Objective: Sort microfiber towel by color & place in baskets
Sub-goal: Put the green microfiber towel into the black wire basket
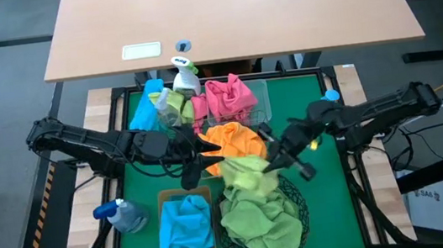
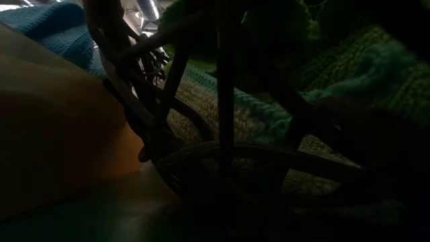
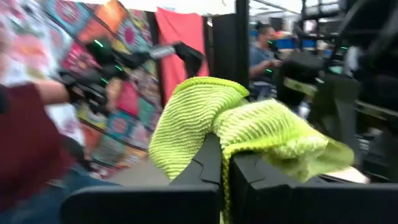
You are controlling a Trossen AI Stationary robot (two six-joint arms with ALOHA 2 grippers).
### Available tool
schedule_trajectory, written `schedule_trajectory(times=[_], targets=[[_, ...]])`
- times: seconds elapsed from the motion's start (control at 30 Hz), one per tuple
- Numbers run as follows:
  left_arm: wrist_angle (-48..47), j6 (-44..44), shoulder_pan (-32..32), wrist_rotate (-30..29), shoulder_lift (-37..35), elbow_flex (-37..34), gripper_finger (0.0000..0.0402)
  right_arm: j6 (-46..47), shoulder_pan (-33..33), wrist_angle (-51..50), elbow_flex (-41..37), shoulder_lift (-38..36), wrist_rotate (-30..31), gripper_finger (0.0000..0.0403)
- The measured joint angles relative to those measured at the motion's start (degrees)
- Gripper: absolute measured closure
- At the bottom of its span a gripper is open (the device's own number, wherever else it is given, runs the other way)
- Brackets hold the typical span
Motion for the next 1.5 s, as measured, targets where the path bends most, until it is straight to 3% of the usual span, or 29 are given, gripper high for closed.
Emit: schedule_trajectory(times=[0.2,0.37,0.47,0.6,0.77,0.87,1.2,1.5], targets=[[0.0,1.1,0.0,-0.2,0.0,0.0,0.0243,10.5,0.7,0.2,0.1,-3.0,-7.9,0.0401],[0.0,1.1,0.0,-0.2,0.0,0.0,0.0243,11.3,6.0,-2.2,0.0,-2.2,-7.0,0.0401],[0.0,1.1,-0.5,-0.1,0.0,0.0,0.0243,8.5,9.6,-6.0,0.0,-1.4,-3.8,0.04],[0.0,1.1,-0.6,-0.1,0.0,0.0,0.0243,2.4,13.4,-14.7,0.0,0.1,5.2,0.04],[0.1,1.1,-1.4,-0.1,0.0,0.0,0.0243,3.1,16.4,-28.3,0.0,4.2,19.3,0.04],[0.1,1.1,-2.0,-0.1,0.0,0.0,0.0243,6.6,17.4,-33.9,0.0,7.8,24.5,0.04],[0.1,1.1,-2.4,-0.1,0.0,0.0,0.0243,10.0,17.2,-32.2,0.0,20.7,25.9,0.04],[-0.2,4.1,-2.4,-0.4,0.0,0.0,0.0243,10.0,17.2,-31.1,0.0,22.0,23.2,0.0397]])
